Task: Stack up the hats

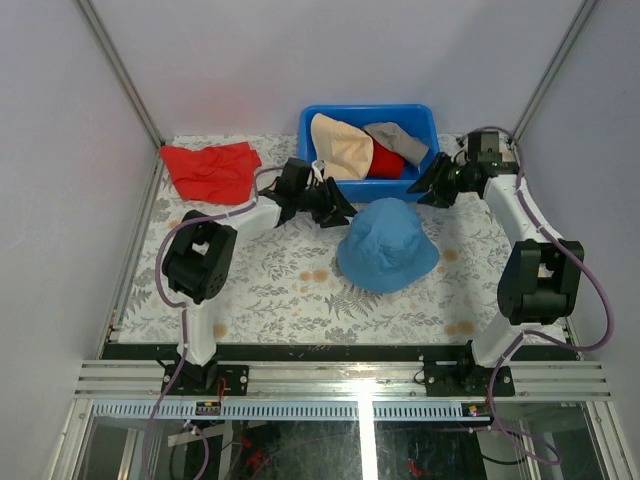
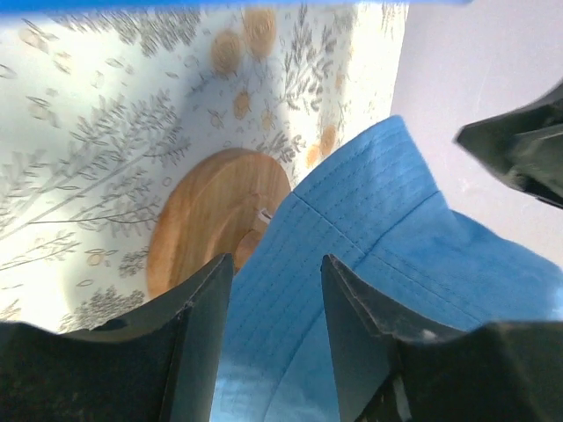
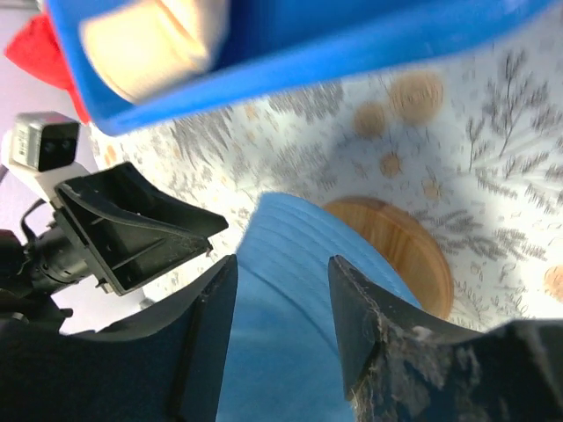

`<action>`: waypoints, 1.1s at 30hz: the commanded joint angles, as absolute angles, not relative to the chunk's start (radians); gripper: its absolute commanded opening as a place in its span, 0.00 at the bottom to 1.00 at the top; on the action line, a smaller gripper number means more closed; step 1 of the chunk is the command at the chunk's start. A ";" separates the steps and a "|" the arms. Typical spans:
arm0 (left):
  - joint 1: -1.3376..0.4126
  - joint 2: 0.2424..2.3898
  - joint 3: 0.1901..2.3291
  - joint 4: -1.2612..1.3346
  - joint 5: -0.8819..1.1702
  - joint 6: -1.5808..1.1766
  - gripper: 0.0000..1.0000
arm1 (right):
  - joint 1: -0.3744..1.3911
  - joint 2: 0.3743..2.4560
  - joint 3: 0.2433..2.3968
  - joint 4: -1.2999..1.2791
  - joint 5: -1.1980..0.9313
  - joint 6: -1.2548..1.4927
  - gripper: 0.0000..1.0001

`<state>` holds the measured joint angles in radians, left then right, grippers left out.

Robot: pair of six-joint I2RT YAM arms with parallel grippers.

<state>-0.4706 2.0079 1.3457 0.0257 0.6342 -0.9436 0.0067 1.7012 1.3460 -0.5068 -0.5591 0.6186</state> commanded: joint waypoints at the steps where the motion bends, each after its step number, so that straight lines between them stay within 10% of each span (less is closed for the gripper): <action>1: -0.392 1.914 1.397 -0.039 0.599 -0.892 0.45 | 0.012 1.684 1.544 -0.589 -0.466 0.552 0.54; 13: -0.347 1.676 1.430 -0.153 0.558 -0.822 0.53 | 0.024 2.078 2.086 -0.628 -0.388 0.468 0.88; 33: -0.263 1.399 1.279 -0.434 0.469 -0.681 0.56 | 0.183 2.479 2.435 -0.329 -0.028 0.408 0.95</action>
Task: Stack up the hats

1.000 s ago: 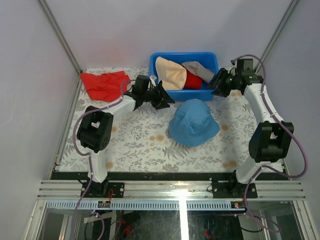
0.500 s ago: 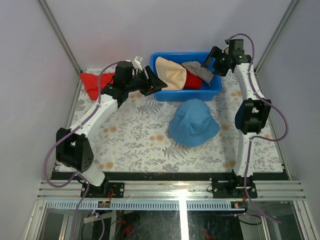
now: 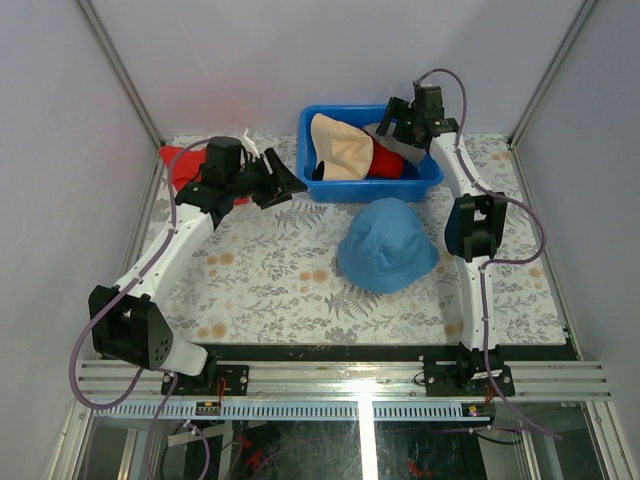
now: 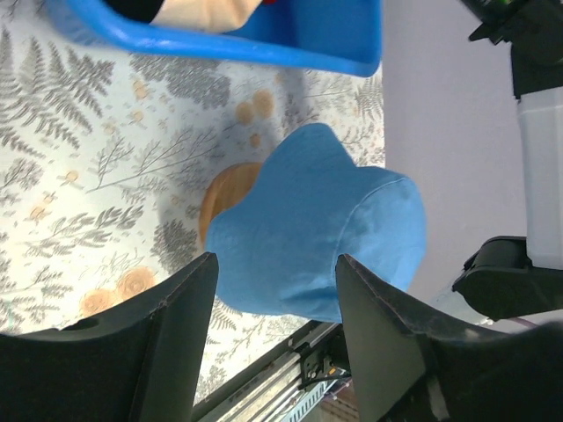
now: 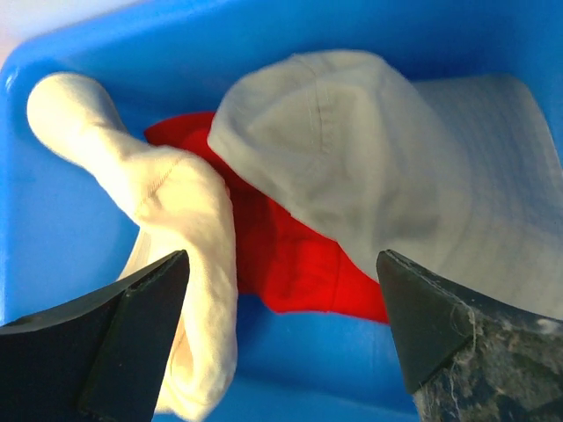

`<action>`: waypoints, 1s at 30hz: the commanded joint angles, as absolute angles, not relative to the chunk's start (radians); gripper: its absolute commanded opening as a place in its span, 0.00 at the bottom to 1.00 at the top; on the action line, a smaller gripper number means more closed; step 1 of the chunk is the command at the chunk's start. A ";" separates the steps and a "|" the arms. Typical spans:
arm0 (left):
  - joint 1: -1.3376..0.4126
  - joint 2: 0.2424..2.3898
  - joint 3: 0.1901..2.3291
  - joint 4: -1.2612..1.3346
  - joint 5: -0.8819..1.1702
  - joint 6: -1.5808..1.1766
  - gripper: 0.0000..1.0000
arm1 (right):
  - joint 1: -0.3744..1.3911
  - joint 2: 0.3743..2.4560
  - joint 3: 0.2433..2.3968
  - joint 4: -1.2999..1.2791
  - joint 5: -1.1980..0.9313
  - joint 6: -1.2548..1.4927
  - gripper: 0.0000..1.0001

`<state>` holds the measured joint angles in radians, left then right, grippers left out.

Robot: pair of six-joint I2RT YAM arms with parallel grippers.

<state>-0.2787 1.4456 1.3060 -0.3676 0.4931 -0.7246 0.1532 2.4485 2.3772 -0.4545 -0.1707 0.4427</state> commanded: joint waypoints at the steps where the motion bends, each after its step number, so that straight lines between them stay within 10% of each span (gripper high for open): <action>1: -0.259 1.390 1.274 -0.443 0.467 -0.677 0.56 | 0.191 2.494 2.447 -0.327 0.003 0.405 0.96; 19: -0.219 1.230 1.153 -0.577 0.419 -0.637 0.56 | 0.210 2.614 2.518 -0.205 0.357 0.398 0.91; 30: -0.215 1.133 1.055 -0.609 0.390 -0.643 0.56 | 0.214 2.666 2.550 -0.106 0.422 0.387 0.64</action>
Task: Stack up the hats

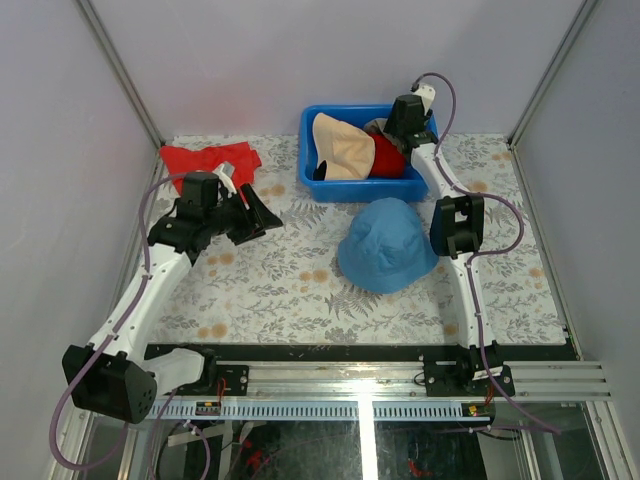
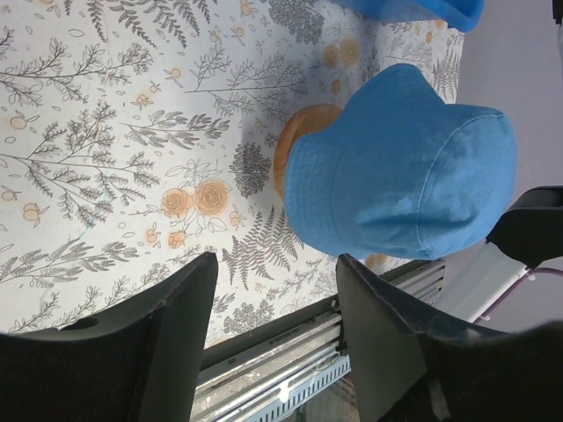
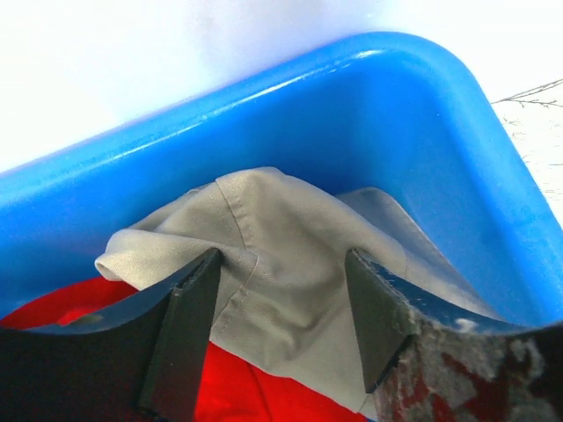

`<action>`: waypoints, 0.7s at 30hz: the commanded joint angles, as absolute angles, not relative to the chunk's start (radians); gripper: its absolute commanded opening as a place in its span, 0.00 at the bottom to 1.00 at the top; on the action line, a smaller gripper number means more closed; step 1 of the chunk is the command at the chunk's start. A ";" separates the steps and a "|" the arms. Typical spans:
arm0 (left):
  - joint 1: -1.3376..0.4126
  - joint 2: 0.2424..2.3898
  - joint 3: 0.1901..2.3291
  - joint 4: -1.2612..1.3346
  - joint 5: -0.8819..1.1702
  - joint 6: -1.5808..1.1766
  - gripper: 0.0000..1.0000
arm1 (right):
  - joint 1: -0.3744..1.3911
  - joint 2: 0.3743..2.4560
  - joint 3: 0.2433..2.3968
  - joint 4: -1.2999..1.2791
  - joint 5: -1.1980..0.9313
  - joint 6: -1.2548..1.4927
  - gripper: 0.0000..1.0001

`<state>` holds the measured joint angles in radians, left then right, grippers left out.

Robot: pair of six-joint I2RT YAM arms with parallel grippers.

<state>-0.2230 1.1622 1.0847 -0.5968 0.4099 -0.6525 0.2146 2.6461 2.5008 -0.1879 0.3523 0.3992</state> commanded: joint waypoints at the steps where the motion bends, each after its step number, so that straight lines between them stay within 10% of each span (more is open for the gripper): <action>1: -0.214 1.129 1.050 -0.610 0.388 -0.644 0.56 | 0.214 2.671 2.550 -0.107 0.419 0.387 0.58; 8: -0.210 1.116 1.035 -0.616 0.385 -0.644 0.56 | 0.213 2.643 2.526 -0.142 0.346 0.390 0.02; 21: -0.210 1.142 1.043 -0.508 0.449 -0.682 0.56 | 0.209 2.185 2.240 -0.176 0.037 0.522 0.00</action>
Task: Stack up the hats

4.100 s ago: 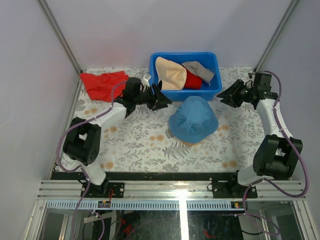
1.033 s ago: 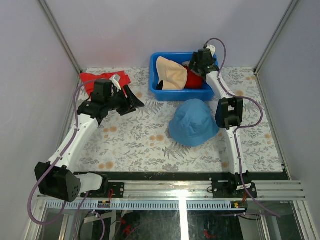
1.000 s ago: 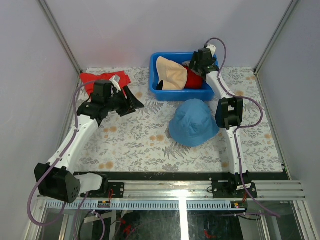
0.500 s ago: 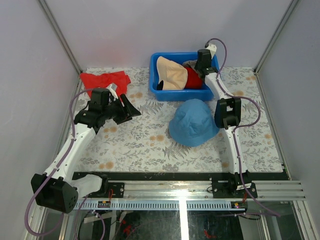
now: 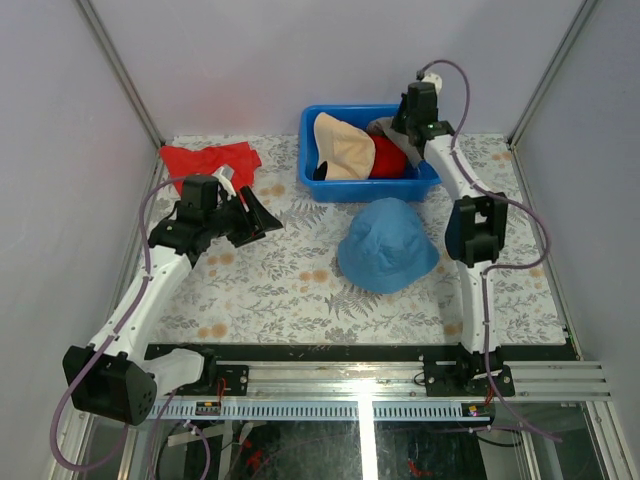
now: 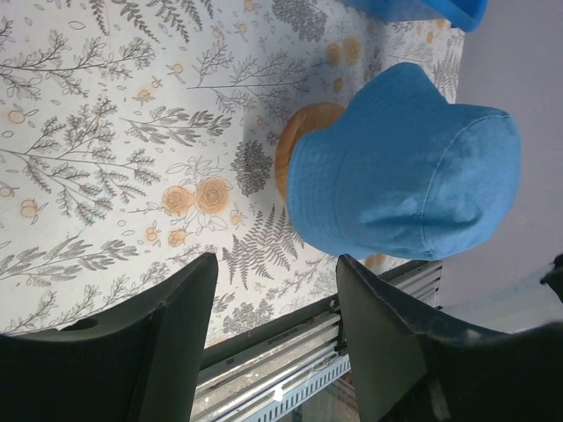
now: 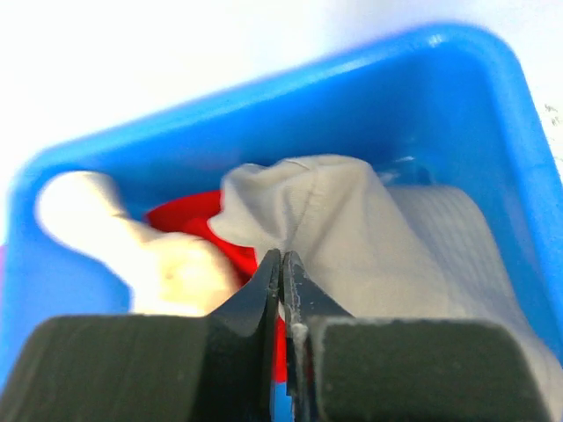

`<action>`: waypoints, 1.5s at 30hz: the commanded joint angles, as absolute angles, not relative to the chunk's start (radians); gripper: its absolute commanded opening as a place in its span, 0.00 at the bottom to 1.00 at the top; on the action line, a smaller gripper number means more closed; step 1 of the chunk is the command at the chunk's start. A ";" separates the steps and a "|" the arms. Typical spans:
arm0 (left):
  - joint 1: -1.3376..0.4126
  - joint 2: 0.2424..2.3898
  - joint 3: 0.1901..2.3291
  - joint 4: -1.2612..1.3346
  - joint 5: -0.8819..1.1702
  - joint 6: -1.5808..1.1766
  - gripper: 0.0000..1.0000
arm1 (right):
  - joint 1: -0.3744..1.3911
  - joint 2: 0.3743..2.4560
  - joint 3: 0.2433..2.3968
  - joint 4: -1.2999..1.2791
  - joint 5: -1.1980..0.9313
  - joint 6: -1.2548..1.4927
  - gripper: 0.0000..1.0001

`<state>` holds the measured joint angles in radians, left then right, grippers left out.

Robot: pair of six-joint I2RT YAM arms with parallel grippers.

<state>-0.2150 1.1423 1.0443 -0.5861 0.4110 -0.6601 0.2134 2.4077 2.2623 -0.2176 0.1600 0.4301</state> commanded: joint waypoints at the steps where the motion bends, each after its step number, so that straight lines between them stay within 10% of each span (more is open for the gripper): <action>1: -0.210 1.139 1.042 -0.498 0.455 -0.686 0.56 | 0.209 2.159 2.230 -0.173 0.011 0.545 0.00; 22: -0.209 1.004 0.919 -0.429 0.476 -0.768 0.56 | 0.186 1.898 1.774 -0.352 0.052 0.395 0.00; 28: -0.210 1.016 0.916 -0.405 0.474 -0.783 0.56 | 0.206 1.835 1.798 -0.425 0.289 0.256 0.39; 39: -0.210 1.013 0.922 -0.423 0.460 -0.772 0.56 | 0.321 2.009 2.058 -0.504 0.164 0.130 0.78; 45: -0.210 0.997 0.916 -0.454 0.445 -0.752 0.56 | 0.362 2.178 2.237 -0.592 0.286 0.101 0.81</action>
<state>-0.2150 1.0191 0.9211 -0.4599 0.4553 -0.7727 0.3412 2.0895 2.1315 -0.5068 0.2050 0.1505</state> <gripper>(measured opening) 0.561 0.806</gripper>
